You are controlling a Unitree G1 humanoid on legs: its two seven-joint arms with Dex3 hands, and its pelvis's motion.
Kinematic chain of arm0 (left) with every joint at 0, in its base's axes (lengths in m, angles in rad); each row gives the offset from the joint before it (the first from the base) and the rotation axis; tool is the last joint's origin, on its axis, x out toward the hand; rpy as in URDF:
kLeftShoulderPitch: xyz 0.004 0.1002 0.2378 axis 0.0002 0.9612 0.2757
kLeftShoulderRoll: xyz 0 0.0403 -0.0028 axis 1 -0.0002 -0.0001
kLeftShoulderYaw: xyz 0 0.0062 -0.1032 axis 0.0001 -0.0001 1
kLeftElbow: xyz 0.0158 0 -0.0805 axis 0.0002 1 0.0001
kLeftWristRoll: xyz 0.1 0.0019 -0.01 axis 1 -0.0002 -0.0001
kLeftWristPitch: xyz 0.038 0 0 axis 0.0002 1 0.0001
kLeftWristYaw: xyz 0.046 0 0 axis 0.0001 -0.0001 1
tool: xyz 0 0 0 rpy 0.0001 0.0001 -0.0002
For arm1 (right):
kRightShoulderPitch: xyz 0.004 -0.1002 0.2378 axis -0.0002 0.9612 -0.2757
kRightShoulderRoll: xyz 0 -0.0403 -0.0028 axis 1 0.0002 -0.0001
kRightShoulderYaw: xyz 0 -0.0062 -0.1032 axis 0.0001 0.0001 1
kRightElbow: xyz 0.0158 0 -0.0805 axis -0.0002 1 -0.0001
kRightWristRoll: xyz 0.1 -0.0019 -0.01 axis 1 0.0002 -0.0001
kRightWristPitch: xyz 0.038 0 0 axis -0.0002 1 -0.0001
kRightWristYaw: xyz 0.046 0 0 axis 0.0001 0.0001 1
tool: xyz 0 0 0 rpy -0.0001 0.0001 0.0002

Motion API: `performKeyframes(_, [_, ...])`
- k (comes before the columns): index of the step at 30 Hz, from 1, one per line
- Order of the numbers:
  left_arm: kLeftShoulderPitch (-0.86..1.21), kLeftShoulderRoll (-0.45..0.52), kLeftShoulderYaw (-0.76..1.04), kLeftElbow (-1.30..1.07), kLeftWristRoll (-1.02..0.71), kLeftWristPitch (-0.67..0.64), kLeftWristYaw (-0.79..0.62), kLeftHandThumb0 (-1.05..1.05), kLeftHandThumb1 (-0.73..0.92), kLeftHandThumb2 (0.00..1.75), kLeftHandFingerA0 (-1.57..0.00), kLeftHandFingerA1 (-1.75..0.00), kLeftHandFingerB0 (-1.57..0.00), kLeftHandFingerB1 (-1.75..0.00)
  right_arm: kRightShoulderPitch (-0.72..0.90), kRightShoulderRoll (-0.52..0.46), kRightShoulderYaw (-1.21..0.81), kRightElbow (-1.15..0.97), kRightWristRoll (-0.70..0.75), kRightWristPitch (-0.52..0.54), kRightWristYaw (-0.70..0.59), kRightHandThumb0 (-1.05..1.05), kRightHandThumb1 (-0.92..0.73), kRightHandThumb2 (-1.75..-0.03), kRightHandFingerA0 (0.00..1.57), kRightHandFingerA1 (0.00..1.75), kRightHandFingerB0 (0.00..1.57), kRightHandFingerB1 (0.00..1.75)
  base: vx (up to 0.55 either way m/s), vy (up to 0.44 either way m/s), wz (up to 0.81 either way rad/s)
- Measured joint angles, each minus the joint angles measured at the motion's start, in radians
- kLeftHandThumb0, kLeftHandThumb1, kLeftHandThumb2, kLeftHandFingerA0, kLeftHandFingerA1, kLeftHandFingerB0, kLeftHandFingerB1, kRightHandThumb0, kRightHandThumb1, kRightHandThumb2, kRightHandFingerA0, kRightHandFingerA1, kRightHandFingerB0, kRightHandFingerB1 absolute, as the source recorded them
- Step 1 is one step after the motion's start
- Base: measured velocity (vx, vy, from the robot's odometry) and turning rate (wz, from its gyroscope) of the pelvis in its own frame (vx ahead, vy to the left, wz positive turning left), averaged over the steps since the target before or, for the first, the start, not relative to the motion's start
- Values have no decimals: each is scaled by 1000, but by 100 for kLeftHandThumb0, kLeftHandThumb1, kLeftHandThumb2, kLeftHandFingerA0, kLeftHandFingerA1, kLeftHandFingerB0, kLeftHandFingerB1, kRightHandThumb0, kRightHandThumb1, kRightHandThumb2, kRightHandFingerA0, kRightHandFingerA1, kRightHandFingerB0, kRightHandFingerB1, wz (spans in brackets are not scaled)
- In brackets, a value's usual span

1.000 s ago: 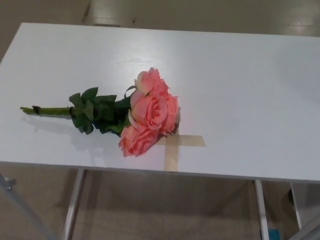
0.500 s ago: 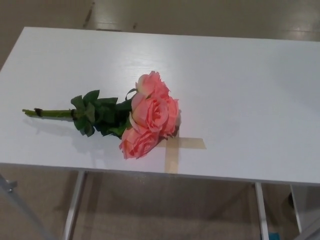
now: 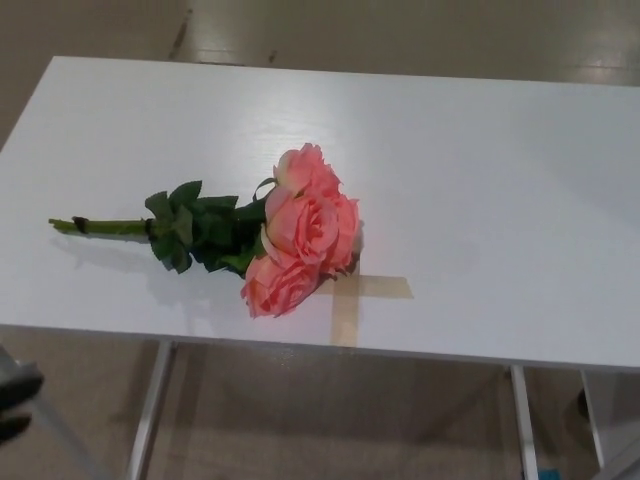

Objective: Use the left hand to pick up the rose and passes it to a human.

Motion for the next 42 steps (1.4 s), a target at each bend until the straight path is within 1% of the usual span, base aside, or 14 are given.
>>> performKeyframes(2, [-24,8,22,-84,-12,1,0,-65,50,56,-32,-38,-30,-31,-3,0,0,0,0,0,0,-37,-62,-59,79,51,53,40,0,0,0])
performKeyframes(3, [-33,12,30,-110,-18,1,0,-67,51,56,-30,-33,-29,-31,-5,0,1,0,0,0,0,-43,-51,-81,72,63,48,53,0,0,0])
performKeyframes(10, [-290,122,61,-357,-39,96,9,-69,51,58,-29,-32,-27,-30,-22,-1,9,0,-2,0,0,-43,-51,-81,72,63,49,53,0,0,0])
performKeyframes(13, [-413,154,29,-339,-29,142,9,-66,54,57,-29,-31,-24,-29,-25,-3,10,2,-2,1,-1,-43,-51,-81,72,63,49,53,0,0,0])
performKeyframes(15, [-505,171,-8,-282,-15,164,8,-66,54,57,-28,-31,-23,-29,-29,-4,10,2,-2,2,-2,-43,-51,-81,72,63,49,53,0,0,4])
performKeyframes(16, [-549,179,-29,-245,-4,173,8,-71,46,75,-22,-40,-16,-37,-33,-4,10,2,-2,2,-2,-36,-62,-59,79,51,53,40,0,0,0])
performKeyframes(26, [-975,231,-308,158,138,278,-16,-73,46,77,-20,-39,-12,-36,-65,-8,8,2,-1,3,-11,-36,-62,-59,79,50,53,40,0,0,0])
performKeyframes(33, [-1128,231,-471,344,256,312,-24,-72,45,75,-19,-39,-10,-35,-73,-10,5,2,-1,3,-12,-36,-62,-59,79,51,53,41,0,0,0])
performKeyframes(34, [-1144,231,-492,365,275,317,-24,-35,19,83,0,-47,0,-48,-74,-10,4,2,-1,3,-12,-36,-62,-59,80,51,54,41,0,0,0])
performKeyframes(35, [-1162,231,-515,387,290,324,-26,-76,45,74,-9,-34,-5,-30,-76,-10,4,2,-1,3,-12,-37,-62,-59,79,51,54,41,0,0,0])
performKeyframes(36, [-1178,231,-534,407,304,331,-28,-65,41,80,-4,-31,-4,-29,-78,-10,4,2,-1,3,-12,-37,-62,-59,79,50,53,41,0,0,0])
performKeyframes(38, [-1219,230,-588,448,340,355,-43,-65,41,80,-4,-31,-4,-29,-86,-10,4,2,0,4,-12,-37,-62,-59,79,50,53,41,0,0,0])
performKeyframes(39, [-1240,230,-613,467,360,368,-52,-62,37,80,0,-19,0,-24,-89,-10,4,2,0,4,-12,-42,-51,-80,71,62,49,53,0,0,0])
performKeyframes(42, [-1300,228,-684,511,408,409,-88,-58,36,77,0,-16,0,-22,-92,-11,4,2,-1,5,-12,-42,-51,-80,71,62,49,53,0,0,0])
